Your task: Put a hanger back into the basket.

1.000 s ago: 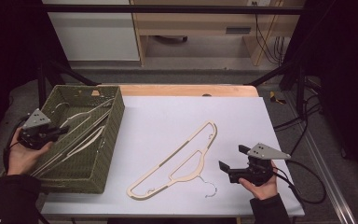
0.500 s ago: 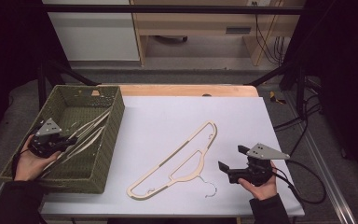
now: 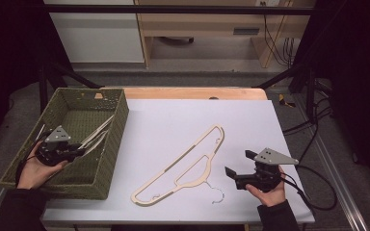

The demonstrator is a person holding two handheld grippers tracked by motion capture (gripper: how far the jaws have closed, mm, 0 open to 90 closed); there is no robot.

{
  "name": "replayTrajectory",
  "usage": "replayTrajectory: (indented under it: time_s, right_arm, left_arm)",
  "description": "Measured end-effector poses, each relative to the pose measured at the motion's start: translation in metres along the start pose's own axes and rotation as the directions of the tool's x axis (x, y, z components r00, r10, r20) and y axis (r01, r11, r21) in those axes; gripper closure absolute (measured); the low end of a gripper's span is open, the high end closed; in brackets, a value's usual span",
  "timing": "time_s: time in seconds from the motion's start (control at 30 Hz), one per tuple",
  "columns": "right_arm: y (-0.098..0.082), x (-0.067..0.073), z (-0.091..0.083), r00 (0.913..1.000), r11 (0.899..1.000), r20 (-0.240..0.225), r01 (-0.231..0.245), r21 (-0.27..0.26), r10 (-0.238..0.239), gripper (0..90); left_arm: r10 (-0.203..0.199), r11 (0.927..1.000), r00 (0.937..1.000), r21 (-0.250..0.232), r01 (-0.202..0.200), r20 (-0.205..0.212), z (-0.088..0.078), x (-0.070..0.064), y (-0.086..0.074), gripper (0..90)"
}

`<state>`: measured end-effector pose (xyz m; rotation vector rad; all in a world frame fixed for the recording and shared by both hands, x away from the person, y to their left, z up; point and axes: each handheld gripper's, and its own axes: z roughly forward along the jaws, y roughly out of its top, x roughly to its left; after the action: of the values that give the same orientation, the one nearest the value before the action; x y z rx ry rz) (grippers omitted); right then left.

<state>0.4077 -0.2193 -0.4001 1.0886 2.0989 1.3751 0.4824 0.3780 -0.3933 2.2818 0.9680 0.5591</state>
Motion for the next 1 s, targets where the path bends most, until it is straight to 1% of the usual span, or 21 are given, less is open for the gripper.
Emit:
replayTrajectory:
  time_s: [0.1,0.17,0.2,0.23,0.27,0.33,0.37,0.4,0.47,0.57,0.6,0.67,0.7,0.73,0.77,0.8,0.83,0.87,0.9,0.97,1.0]
  right_arm:
    - [0.0,0.0,0.0,1.0,1.0,-0.003,0.003,-0.001,-0.003,6.9]
    - [0.0,0.0,0.0,1.0,1.0,-0.004,0.001,0.0,-0.001,6.9]
    - [0.0,0.0,0.0,1.0,1.0,-0.006,0.004,0.001,-0.004,6.9]
    - [0.0,0.0,0.0,1.0,1.0,-0.007,0.006,0.002,-0.006,6.9]
    - [0.0,0.0,0.0,1.0,1.0,-0.006,0.006,0.001,-0.006,6.9]
    - [0.0,0.0,0.0,1.0,1.0,-0.007,0.006,0.0,-0.006,6.9]
    - [0.0,0.0,0.0,1.0,1.0,-0.007,0.006,0.001,-0.006,6.9]
    - [0.0,0.0,0.0,0.9999,1.0,-0.007,0.008,0.0,-0.008,7.0]
    - [0.0,0.001,0.0,0.9999,1.0,-0.008,0.008,0.001,-0.008,6.9]
    - [0.0,0.001,0.0,1.0,1.0,-0.005,0.006,-0.003,-0.006,6.9]
    - [0.0,0.001,0.0,1.0,1.0,-0.004,0.003,-0.002,-0.003,7.0]
    - [0.0,0.001,0.0,1.0,1.0,-0.006,0.0,-0.004,0.0,7.0]
    - [0.0,0.001,0.0,1.0,1.0,-0.006,0.0,-0.004,0.0,7.0]
    - [0.0,0.002,0.0,1.0,1.0,-0.006,0.002,-0.005,-0.003,7.0]
    - [0.0,0.002,0.0,1.0,1.0,-0.006,0.004,-0.007,-0.004,7.0]
    - [0.0,0.002,0.0,0.9999,1.0,-0.012,0.003,-0.01,-0.003,7.0]
    - [0.0,0.002,0.0,0.9999,1.0,-0.012,0.003,-0.01,-0.003,7.0]
    - [0.0,0.001,-0.001,0.9999,1.0,-0.013,0.006,-0.011,-0.006,7.0]
    - [0.0,0.002,-0.001,0.9999,1.0,-0.01,0.003,-0.016,-0.003,7.1]
    - [0.0,0.001,-0.001,0.9998,1.0,-0.014,0.011,-0.018,-0.011,7.2]
    - [0.0,0.002,-0.001,0.9999,1.0,-0.013,0.003,-0.022,-0.003,7.2]
  left_arm:
    - [-0.002,1.0,1.0,-0.002,0.002,0.003,-0.003,0.0,0.0,68.0]
    - [-0.007,0.9997,0.9999,-0.022,0.007,0.012,-0.006,-0.001,0.0,65.5]
    - [-0.001,0.9995,0.9999,-0.033,0.001,0.016,-0.007,-0.002,0.0,64.1]
    - [0.014,0.9991,0.9997,-0.04,-0.013,0.018,-0.008,-0.003,0.0,63.0]
    - [0.027,0.9987,0.9995,-0.044,-0.026,0.016,-0.009,-0.004,0.0,62.6]
    - [0.04,0.998,0.9991,-0.048,-0.04,0.011,-0.01,-0.005,0.0,62.1]
    - [0.04,0.998,0.9991,-0.048,-0.04,0.011,-0.01,-0.005,0.0,61.6]
    - [0.025,0.998,0.9996,-0.059,-0.024,0.012,-0.012,-0.004,0.001,60.7]
    - [0.016,0.9973,0.9998,-0.072,-0.015,0.008,-0.015,-0.004,0.002,59.2]
    - [0.012,0.9937,0.9999,-0.112,-0.012,0.001,-0.023,-0.005,0.005,57.5]
    - [0.014,0.9932,0.9999,-0.116,-0.015,-0.003,-0.027,-0.006,0.007,56.7]
    - [0.003,0.9891,0.9999,-0.147,-0.005,-0.012,-0.032,-0.009,0.011,53.5]
    - [0.003,0.9891,0.9999,-0.147,-0.005,-0.012,-0.032,-0.009,0.011,52.4]
    - [-0.019,0.9831,0.9995,-0.183,0.014,-0.027,-0.038,-0.013,0.016,50.6]
    - [-0.027,0.9783,0.9992,-0.206,0.02,-0.029,-0.04,-0.015,0.018,47.8]
    - [-0.027,0.9783,0.9992,-0.206,0.02,-0.029,-0.04,-0.015,0.018,44.5]
    - [-0.042,0.9715,0.9987,-0.235,0.034,-0.03,-0.043,-0.018,0.021,44.5]
    - [-0.052,0.9659,0.9984,-0.255,0.044,-0.025,-0.046,-0.021,0.025,42.3]
    - [-0.053,0.9535,0.9982,-0.299,0.042,-0.028,-0.05,-0.029,0.032,35.9]
    - [-0.056,0.9411,0.998,-0.335,0.043,-0.029,-0.053,-0.038,0.04,30.4]
    - [-0.051,0.9348,0.9983,-0.353,0.039,-0.027,-0.055,-0.043,0.044,27.9]
